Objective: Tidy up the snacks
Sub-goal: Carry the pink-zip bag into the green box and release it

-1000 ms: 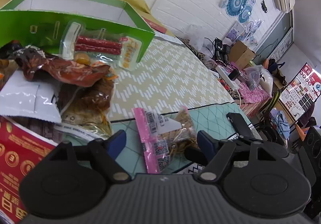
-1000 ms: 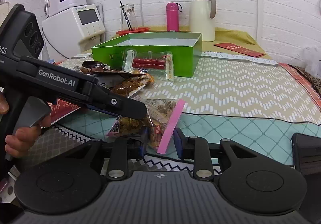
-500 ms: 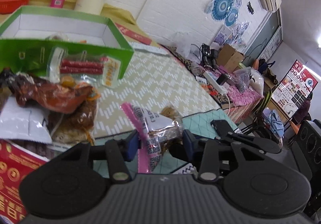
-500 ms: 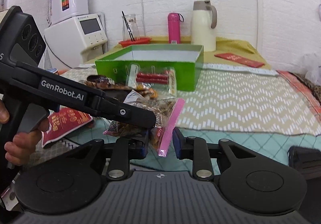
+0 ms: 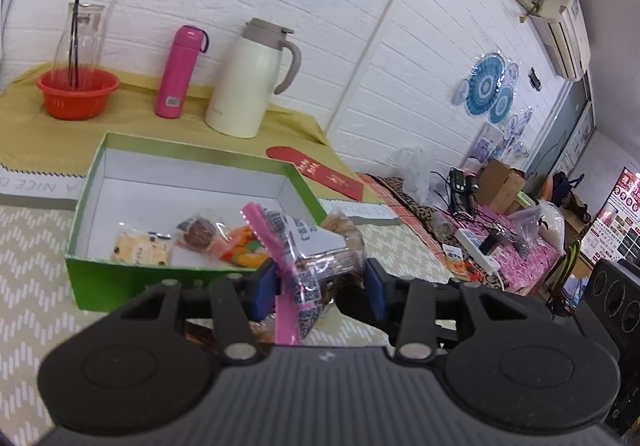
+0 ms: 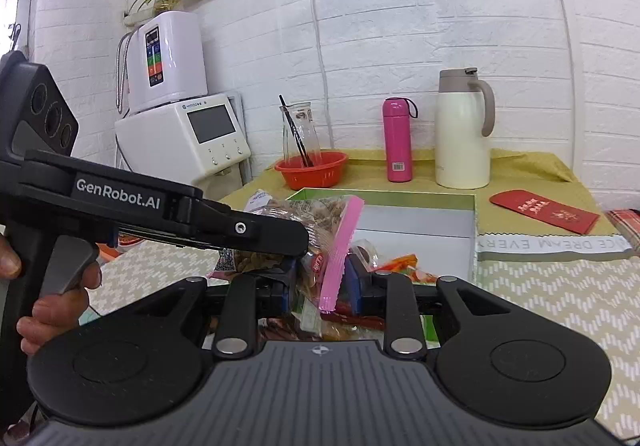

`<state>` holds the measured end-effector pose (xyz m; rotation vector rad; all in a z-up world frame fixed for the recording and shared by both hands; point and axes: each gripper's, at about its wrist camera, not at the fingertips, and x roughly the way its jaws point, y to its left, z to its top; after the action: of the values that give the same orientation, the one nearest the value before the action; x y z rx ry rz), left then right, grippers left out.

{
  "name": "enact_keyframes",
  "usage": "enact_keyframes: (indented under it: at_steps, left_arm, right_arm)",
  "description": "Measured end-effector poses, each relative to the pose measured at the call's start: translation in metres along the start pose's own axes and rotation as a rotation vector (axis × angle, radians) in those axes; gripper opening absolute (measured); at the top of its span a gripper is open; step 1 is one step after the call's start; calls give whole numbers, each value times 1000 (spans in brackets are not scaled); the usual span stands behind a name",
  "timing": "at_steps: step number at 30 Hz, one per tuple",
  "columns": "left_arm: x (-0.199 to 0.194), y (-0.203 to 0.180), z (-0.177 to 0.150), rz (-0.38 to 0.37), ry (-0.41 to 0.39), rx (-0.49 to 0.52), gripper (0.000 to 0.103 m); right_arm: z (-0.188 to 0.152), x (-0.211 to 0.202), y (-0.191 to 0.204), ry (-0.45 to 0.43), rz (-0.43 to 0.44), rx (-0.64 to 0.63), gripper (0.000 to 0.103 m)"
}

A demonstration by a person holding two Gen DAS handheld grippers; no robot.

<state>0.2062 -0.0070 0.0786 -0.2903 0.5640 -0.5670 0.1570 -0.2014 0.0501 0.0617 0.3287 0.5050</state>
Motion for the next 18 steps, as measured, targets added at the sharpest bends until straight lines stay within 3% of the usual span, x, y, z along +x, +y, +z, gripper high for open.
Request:
enact_keyframes:
  at_steps: [7, 16, 17, 18]
  left_arm:
    - [29, 56, 24, 47, 39, -80, 43]
    - [61, 94, 36, 93, 84, -100, 45]
    - [62, 96, 36, 107, 80, -92, 59]
    - [61, 96, 36, 143, 62, -94, 65]
  right_arm:
    - [7, 62, -1, 46, 17, 44, 48]
    - [5, 110, -9, 112, 26, 73, 52]
    - [5, 114, -10, 117, 34, 62, 56]
    - [5, 115, -10, 115, 34, 50, 62]
